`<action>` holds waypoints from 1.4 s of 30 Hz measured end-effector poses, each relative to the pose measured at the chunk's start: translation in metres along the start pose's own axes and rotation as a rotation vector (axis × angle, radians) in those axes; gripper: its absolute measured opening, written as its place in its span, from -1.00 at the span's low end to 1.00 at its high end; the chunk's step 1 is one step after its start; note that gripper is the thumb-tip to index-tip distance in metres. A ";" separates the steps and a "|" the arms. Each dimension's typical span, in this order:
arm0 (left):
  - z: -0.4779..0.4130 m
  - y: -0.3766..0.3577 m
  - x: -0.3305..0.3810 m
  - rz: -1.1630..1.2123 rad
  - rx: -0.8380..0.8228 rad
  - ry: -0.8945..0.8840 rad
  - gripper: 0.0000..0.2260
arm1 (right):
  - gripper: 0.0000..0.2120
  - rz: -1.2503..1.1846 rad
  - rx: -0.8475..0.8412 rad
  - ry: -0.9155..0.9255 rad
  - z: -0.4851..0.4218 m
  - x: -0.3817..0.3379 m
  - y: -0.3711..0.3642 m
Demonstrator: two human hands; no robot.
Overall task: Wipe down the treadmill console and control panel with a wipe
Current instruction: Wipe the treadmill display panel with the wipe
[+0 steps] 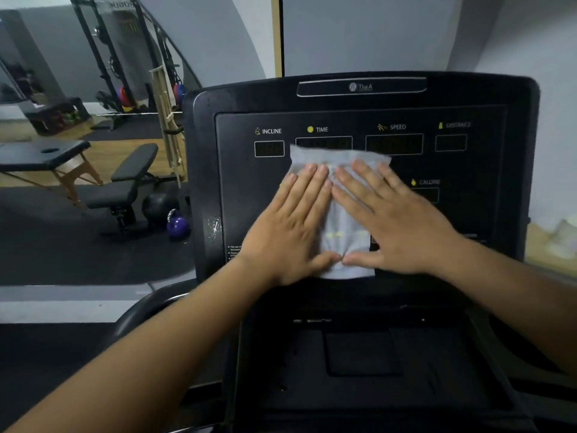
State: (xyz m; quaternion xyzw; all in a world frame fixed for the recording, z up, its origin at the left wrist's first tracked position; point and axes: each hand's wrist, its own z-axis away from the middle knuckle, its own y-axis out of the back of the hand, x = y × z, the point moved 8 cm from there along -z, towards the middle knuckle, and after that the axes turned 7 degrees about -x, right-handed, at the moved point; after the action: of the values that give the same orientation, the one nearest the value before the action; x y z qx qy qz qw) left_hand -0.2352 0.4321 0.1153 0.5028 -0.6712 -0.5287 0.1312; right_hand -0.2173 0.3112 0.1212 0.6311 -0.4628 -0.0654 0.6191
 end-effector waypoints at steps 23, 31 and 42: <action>-0.065 0.037 -0.026 -0.097 -0.098 0.084 0.20 | 0.09 0.034 -0.052 -0.095 -0.023 0.062 0.030; -0.007 0.003 0.020 0.026 -0.092 0.030 0.06 | -0.02 -0.008 -0.048 -0.045 0.021 0.007 -0.006; -0.091 0.056 -0.044 -0.133 -0.064 0.041 0.23 | 0.04 0.098 0.008 -0.065 -0.040 0.081 0.046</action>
State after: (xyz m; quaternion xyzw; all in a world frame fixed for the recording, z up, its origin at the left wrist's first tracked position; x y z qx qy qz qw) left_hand -0.1806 0.4119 0.2147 0.5524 -0.6161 -0.5473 0.1255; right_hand -0.1685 0.2946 0.2083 0.6077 -0.5130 -0.0536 0.6039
